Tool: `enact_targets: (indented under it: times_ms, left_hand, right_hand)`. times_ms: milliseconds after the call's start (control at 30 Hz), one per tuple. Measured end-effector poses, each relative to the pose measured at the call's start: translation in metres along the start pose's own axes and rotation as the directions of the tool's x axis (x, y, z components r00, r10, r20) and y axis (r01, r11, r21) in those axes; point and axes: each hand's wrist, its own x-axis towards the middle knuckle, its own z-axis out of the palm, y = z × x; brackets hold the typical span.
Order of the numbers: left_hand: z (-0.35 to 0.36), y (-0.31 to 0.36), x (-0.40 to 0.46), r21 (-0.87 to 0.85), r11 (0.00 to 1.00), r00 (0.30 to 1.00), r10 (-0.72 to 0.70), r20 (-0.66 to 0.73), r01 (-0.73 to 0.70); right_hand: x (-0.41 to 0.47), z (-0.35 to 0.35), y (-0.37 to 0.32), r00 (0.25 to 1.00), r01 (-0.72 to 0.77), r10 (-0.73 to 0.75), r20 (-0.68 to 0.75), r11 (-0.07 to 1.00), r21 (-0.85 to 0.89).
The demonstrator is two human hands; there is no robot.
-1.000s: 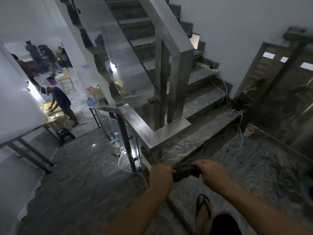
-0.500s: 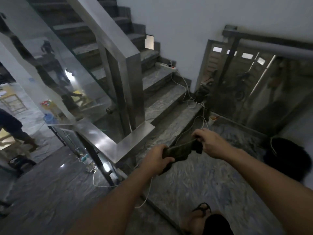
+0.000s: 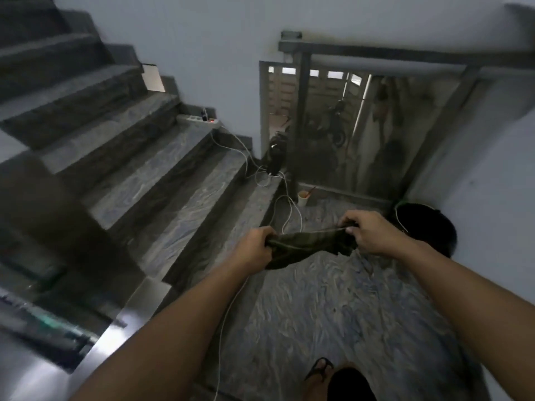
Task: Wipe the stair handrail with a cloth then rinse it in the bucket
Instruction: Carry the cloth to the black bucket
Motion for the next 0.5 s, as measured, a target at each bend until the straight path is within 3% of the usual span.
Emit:
enact_targets:
  times_ms: [200, 500]
  left_hand:
    - [0.005, 0.059, 0.123, 0.092, 0.995, 0.999, 0.024, 0.049, -0.029]
    - [0.007, 0.146, 0.26, 0.162, 0.985, 0.988, 0.031, 0.154, -0.056]
  right_hand:
    - [0.063, -0.036, 0.08, 0.989, -0.15, 0.15, 0.006, 0.988, 0.038]
    - [0.123, -0.114, 0.143, 0.978, -0.203, 0.203, 0.049, 0.979, 0.007]
